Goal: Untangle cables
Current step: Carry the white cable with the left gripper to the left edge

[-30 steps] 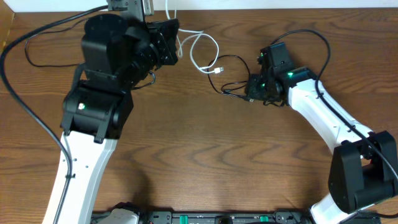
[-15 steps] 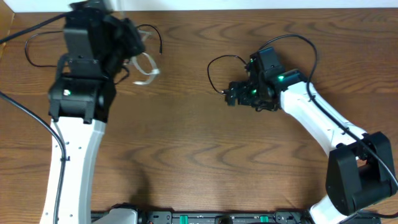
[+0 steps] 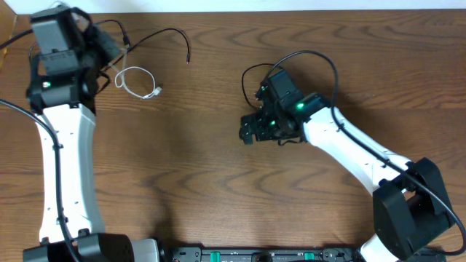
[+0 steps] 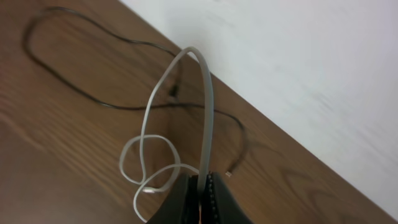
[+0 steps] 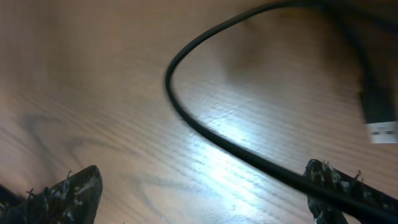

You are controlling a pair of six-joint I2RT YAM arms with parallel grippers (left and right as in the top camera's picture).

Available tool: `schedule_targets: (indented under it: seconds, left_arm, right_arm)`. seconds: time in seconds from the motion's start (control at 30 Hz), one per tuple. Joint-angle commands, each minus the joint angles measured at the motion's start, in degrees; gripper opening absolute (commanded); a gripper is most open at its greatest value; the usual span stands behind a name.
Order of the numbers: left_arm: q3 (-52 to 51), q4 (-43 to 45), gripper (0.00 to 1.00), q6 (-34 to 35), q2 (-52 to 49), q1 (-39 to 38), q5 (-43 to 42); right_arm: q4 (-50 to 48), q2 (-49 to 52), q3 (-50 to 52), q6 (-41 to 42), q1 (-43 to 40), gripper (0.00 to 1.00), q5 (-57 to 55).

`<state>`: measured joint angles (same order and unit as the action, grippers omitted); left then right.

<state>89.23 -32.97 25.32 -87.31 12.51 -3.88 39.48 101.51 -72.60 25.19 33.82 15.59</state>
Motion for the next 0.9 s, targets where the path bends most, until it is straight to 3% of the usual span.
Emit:
schedule_targets:
  seconds: [0.0, 0.33, 0.7, 0.87]
  left_arm:
    - [0.3, 0.4, 0.08, 0.1, -0.7, 3.3, 0.9]
    - [0.3, -1.0, 0.08, -2.8, -5.9, 11.3, 1.2]
    - [0.3, -0.9, 0.07, -2.9, -12.6, 19.5, 8.6]
    - [0.3, 1.8, 0.07, -9.7, -15.7, 21.9, 14.3]
  right_arm:
    - [0.2, -0.8, -0.7, -0.6, 2.1, 0.99, -4.4]
    - [-0.3, -0.8, -0.6, -0.4, 4.0, 0.99, -8.6]
    - [-0.2, -0.8, -0.5, -0.4, 4.0, 0.99, -8.6]
    - [-0.1, -0.8, -0.5, -0.4, 4.0, 0.99, -8.6]
